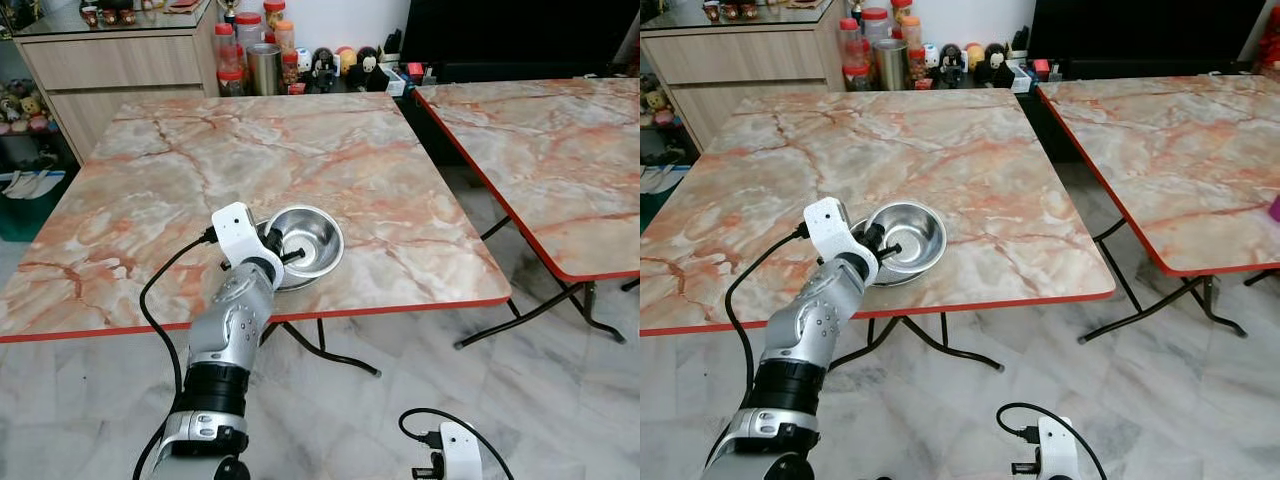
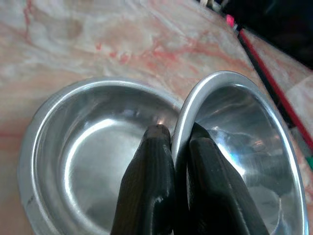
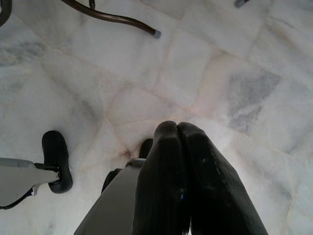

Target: Setting the table

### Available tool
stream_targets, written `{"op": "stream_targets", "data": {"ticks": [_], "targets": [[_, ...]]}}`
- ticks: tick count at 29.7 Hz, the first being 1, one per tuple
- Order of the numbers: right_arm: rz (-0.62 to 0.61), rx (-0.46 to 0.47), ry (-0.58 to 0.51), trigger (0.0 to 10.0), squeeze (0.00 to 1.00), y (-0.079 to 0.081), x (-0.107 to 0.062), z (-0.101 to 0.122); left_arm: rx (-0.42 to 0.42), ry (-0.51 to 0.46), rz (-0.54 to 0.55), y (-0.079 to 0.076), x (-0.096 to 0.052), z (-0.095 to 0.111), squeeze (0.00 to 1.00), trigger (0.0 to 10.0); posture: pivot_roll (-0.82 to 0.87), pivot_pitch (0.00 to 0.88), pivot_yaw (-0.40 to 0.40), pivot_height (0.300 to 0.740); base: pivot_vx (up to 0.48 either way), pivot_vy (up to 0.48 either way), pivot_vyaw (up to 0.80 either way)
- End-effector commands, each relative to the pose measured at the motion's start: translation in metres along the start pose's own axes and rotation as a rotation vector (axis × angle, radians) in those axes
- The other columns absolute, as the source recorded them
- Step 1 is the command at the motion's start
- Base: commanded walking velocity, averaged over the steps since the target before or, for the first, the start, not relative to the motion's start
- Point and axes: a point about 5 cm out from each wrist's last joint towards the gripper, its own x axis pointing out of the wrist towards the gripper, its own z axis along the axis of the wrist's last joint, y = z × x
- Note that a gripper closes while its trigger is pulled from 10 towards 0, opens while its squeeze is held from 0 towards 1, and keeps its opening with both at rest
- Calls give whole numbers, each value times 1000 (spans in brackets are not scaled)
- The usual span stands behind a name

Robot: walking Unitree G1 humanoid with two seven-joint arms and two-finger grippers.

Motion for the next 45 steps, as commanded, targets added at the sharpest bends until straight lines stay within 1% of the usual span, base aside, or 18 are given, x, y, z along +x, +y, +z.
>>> {"op": "stream_targets", "data": {"ticks": [1,2,3,4,6,7,9,12,13,15,24,30,34,35,37,41,45], "targets": [[2,-3,11,10000,0,0,0,-2,-22,-63,-13,-8,2,12,0,10000,3,61,-5,740,0,0,0],[1,-1,11,10000,0,0,0,-2,-8,-102,-26,-9,1,17,0,10000,3,61,-5,740,0,0,0],[1,-2,11,10000,0,0,0,-2,24,-137,-26,-10,1,21,0,10000,3,61,-6,740,0,0,0],[1,-3,11,10000,0,0,0,-2,41,-152,-24,-10,0,23,0,10000,3,61,-6,740,0,0,0],[-13,-40,-10,10000,0,-1,0,0,96,-189,-21,-10,-1,28,0,10000,5,60,-7,740,0,0,0],[-26,-37,-16,10000,0,-3,0,1,124,-204,-13,-10,-1,30,0,10000,7,62,-7,740,0,0,0],[-6,-49,-7,10000,0,-2,0,1,109,-205,-6,-8,0,32,0,10000,7,62,-7,740,0,0,638],[14,-48,-3,10000,0,1,0,0,111,-211,3,-5,0,32,0,10000,7,61,-10,740,0,0,454],[5,-22,3,10000,0,1,0,-1,112,-215,7,-4,0,31,0,10000,6,62,-9,740,0,0,0],[4,-22,2,10000,0,1,0,-1,114,-219,8,-3,0,32,0,10000,6,62,-9,740,0,0,0],[1,-48,-3,10000,0,0,0,0,117,-236,0,-4,1,34,0,10000,4,64,-10,740,0,0,0],[-3,-17,-1,10000,0,-1,0,-1,114,-241,-3,-4,1,34,0,10000,4,63,-10,740,0,0,0],[0,-32,0,10000,0,-1,0,-1,113,-246,-5,-4,1,35,0,10000,5,62,-11,740,247,0,0],[8,-56,-5,10000,0,0,0,0,113,-246,-6,-4,1,35,0,10000,3,63,-9,740,251,0,0],[11,-62,-8,10000,0,1,0,0,113,-247,-6,-4,1,35,0,10000,4,63,-10,740,255,0,0],[5,-21,-5,10000,0,1,0,0,112,-247,-5,-3,1,35,0,10000,4,63,-10,740,262,0,0],[3,-28,-3,10000,0,0,0,-1,111,-249,-5,-3,1,36,0,10000,3,61,-9,740,266,0,0]]}}
